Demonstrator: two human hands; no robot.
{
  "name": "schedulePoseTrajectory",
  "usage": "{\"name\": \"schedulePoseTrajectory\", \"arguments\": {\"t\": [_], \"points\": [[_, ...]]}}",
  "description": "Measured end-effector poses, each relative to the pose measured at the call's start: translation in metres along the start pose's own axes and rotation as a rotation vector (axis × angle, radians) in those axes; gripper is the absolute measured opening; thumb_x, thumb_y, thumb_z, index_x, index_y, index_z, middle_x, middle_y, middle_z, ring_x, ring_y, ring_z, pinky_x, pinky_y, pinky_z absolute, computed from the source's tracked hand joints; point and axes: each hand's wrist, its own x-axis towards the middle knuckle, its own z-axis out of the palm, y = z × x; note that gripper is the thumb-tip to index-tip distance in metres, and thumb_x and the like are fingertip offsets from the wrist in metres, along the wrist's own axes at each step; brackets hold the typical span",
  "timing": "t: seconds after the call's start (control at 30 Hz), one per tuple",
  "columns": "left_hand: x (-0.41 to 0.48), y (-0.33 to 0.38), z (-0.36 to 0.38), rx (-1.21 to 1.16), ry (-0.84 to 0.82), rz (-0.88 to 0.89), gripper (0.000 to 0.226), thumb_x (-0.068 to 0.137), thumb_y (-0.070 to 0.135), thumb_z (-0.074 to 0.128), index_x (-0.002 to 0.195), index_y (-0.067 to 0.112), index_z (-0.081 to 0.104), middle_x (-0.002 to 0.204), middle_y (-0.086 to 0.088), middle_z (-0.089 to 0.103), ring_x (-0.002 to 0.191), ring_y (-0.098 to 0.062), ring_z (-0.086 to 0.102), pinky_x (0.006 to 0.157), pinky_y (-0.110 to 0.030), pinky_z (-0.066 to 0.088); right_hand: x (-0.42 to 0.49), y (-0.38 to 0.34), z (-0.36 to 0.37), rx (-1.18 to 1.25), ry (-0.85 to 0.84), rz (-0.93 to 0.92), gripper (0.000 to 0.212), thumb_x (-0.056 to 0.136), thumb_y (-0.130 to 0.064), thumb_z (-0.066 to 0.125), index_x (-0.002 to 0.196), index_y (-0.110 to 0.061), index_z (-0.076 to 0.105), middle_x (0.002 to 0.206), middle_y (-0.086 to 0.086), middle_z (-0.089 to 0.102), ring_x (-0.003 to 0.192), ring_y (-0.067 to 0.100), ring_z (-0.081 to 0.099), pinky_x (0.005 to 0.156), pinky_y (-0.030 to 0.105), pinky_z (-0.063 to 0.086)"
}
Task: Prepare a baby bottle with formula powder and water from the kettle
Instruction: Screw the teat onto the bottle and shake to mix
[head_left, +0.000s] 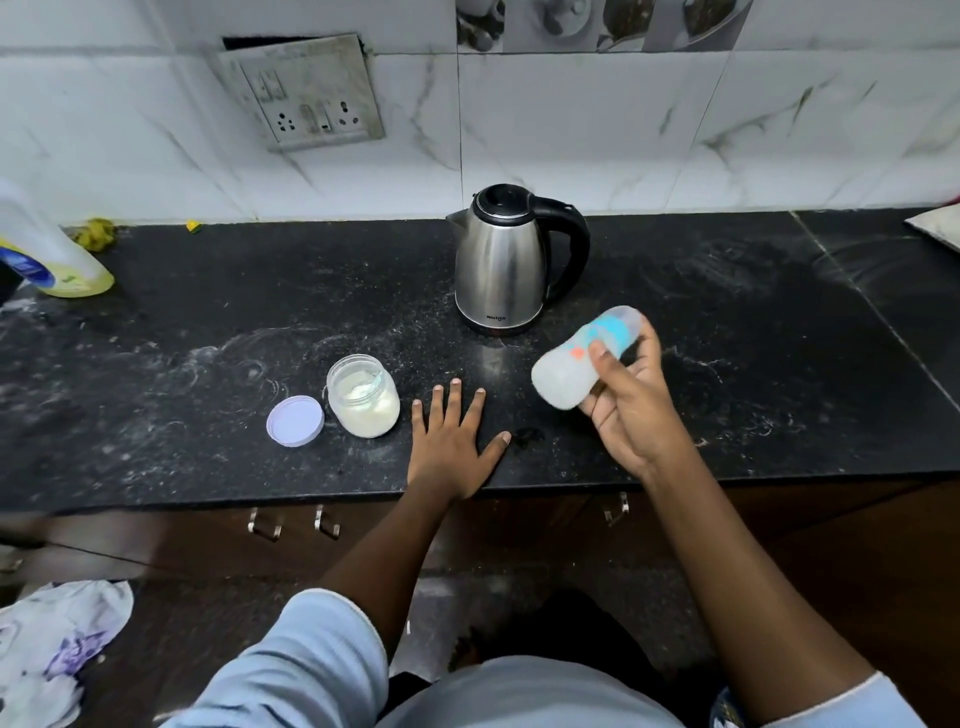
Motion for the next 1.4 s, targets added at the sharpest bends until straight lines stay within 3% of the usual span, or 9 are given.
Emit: {"name": "schedulePoseTrajectory", "arguments": {"t": [0.13, 0.23, 0.37, 0.6, 0.7, 0.83, 0.93, 1.07, 1.4], "points": [[0.0, -0.001, -0.002, 0.02, -0.008, 0.012, 0.095, 0.091, 0.082, 0.004, 0.172, 0.031, 0.003, 0.181, -0.01, -0.004, 0.166, -0.033, -0.01, 0.131, -0.061, -0.009, -0.007, 0.006, 0.003, -0.174, -0.227, 0.069, 0.092, 0.082, -0.004, 0.08, 0.154, -0.044, 0.038, 0.128, 0.02, 0.069, 0.115, 0.038, 0.068, 0.095, 0.057, 0.058], [0.0, 0.0, 0.0, 0.005, 0.009, 0.002, 0.091, 0.096, 0.082, 0.011, 0.172, 0.032, 0.006, 0.181, -0.01, -0.002, 0.167, -0.033, -0.009, 0.131, -0.06, -0.009, -0.006, 0.015, 0.008, -0.004, 0.009, 0.003, 0.085, 0.087, -0.008, 0.076, 0.156, -0.037, 0.035, 0.128, 0.01, 0.069, 0.114, 0.027, 0.071, 0.088, 0.049, 0.062], [0.001, -0.001, 0.001, 0.017, 0.004, 0.012, 0.094, 0.092, 0.082, 0.006, 0.172, 0.032, 0.006, 0.181, -0.01, -0.002, 0.167, -0.034, -0.008, 0.131, -0.061, -0.009, -0.008, 0.01, 0.003, -0.1, -0.183, 0.03, 0.085, 0.089, 0.002, 0.067, 0.157, -0.038, 0.034, 0.131, 0.012, 0.068, 0.114, 0.034, 0.069, 0.096, 0.054, 0.059], [0.0, -0.001, 0.001, 0.019, -0.007, 0.005, 0.093, 0.093, 0.082, 0.007, 0.172, 0.032, 0.004, 0.181, -0.009, -0.004, 0.167, -0.033, -0.01, 0.131, -0.06, -0.01, -0.007, 0.008, 0.007, -0.071, -0.132, 0.008, 0.084, 0.082, -0.008, 0.079, 0.151, -0.04, 0.042, 0.126, 0.009, 0.071, 0.116, 0.034, 0.066, 0.095, 0.055, 0.059], [0.0, -0.001, 0.0, -0.003, -0.003, -0.002, 0.089, 0.098, 0.081, 0.013, 0.172, 0.033, 0.005, 0.181, -0.009, -0.005, 0.166, -0.032, -0.011, 0.131, -0.059, -0.011, -0.005, 0.011, 0.008, 0.069, 0.077, -0.048, 0.069, 0.09, -0.008, 0.072, 0.147, -0.033, 0.043, 0.126, 0.006, 0.07, 0.119, 0.028, 0.068, 0.09, 0.05, 0.062], [-0.001, 0.0, -0.002, 0.024, -0.016, 0.004, 0.094, 0.092, 0.082, 0.005, 0.172, 0.032, 0.003, 0.181, -0.009, -0.005, 0.167, -0.033, -0.01, 0.131, -0.061, -0.009, -0.011, 0.011, 0.006, -0.116, -0.125, 0.027, 0.087, 0.08, -0.009, 0.081, 0.15, -0.041, 0.042, 0.129, 0.013, 0.069, 0.114, 0.032, 0.068, 0.094, 0.055, 0.06], [0.0, 0.0, -0.001, 0.004, 0.0, -0.003, 0.089, 0.098, 0.081, 0.014, 0.172, 0.032, 0.005, 0.181, -0.009, -0.004, 0.167, -0.033, -0.01, 0.131, -0.06, -0.01, -0.008, 0.011, 0.002, 0.031, 0.046, -0.016, 0.072, 0.086, -0.013, 0.075, 0.148, -0.035, 0.044, 0.133, 0.011, 0.064, 0.118, 0.028, 0.068, 0.089, 0.051, 0.062], [0.0, 0.0, -0.001, 0.025, -0.007, 0.002, 0.094, 0.093, 0.082, 0.006, 0.172, 0.032, 0.004, 0.181, -0.01, -0.004, 0.167, -0.033, -0.009, 0.131, -0.061, -0.009, -0.011, 0.011, -0.001, -0.11, -0.128, 0.056, 0.085, 0.081, -0.013, 0.082, 0.151, -0.042, 0.043, 0.128, 0.014, 0.069, 0.113, 0.032, 0.069, 0.093, 0.053, 0.06], [0.0, 0.0, -0.001, -0.006, 0.0, 0.0, 0.092, 0.095, 0.082, 0.01, 0.172, 0.032, 0.005, 0.181, -0.009, -0.004, 0.167, -0.032, -0.011, 0.131, -0.06, -0.01, -0.012, 0.01, 0.002, -0.056, -0.025, 0.045, 0.082, 0.084, -0.013, 0.079, 0.152, -0.038, 0.041, 0.13, 0.009, 0.069, 0.117, 0.031, 0.068, 0.093, 0.054, 0.061]]}}
